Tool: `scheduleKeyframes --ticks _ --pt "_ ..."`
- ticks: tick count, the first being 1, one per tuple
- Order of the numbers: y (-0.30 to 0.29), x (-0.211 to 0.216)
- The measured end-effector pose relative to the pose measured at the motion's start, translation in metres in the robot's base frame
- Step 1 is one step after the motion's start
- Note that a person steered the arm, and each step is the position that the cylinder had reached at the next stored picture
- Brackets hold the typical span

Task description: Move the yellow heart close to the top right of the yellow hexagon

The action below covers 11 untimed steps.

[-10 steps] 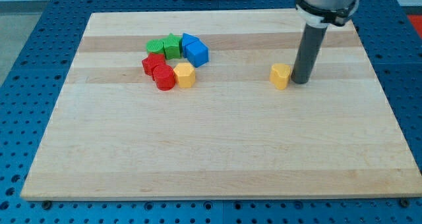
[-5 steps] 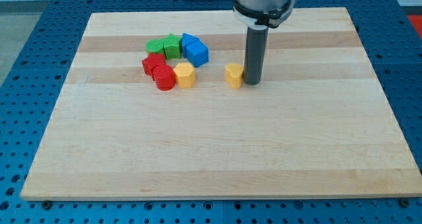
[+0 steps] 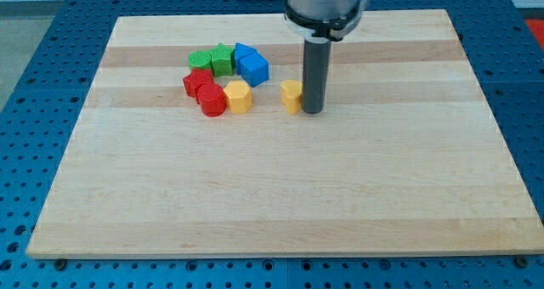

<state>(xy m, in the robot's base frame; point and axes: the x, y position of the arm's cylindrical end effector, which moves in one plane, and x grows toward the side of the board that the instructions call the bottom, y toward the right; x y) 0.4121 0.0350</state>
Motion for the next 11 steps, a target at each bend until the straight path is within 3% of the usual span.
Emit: scheduleKeyframes --ticks 4,11 --pt "-0.017 -0.025" --pt "-0.044 -0.025"
